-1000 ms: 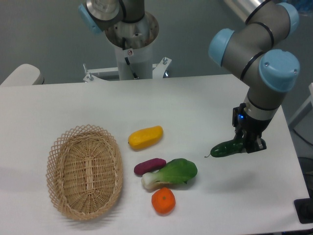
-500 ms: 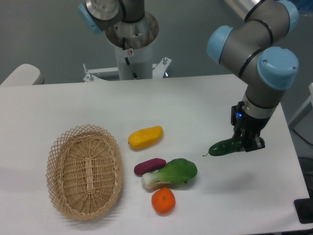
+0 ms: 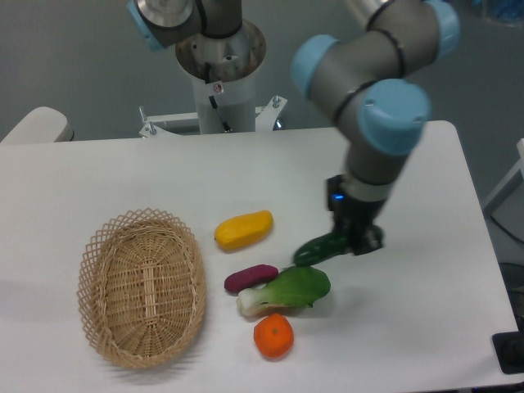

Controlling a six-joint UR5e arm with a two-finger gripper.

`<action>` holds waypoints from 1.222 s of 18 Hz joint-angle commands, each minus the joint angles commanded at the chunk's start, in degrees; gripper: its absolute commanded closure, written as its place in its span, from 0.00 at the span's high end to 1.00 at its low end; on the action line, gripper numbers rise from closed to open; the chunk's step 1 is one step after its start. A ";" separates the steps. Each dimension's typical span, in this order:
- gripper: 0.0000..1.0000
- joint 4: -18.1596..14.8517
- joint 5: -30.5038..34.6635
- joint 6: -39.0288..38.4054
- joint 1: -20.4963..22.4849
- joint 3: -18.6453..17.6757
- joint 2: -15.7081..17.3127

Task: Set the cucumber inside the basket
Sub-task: 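Carry the cucumber over the wicker basket and lower it inside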

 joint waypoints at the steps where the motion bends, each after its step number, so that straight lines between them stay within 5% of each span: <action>1: 0.24 0.00 0.18 -4.91 -1.93 -0.88 0.61; 6: 0.24 0.26 -0.09 -34.35 -11.34 -4.31 0.89; 10: 0.24 1.40 -0.17 -50.72 -16.18 -4.66 -1.05; 16: 0.24 11.50 2.19 -64.37 -21.28 -7.03 -5.26; 22: 0.26 15.37 9.84 -68.76 -24.53 -7.74 -9.48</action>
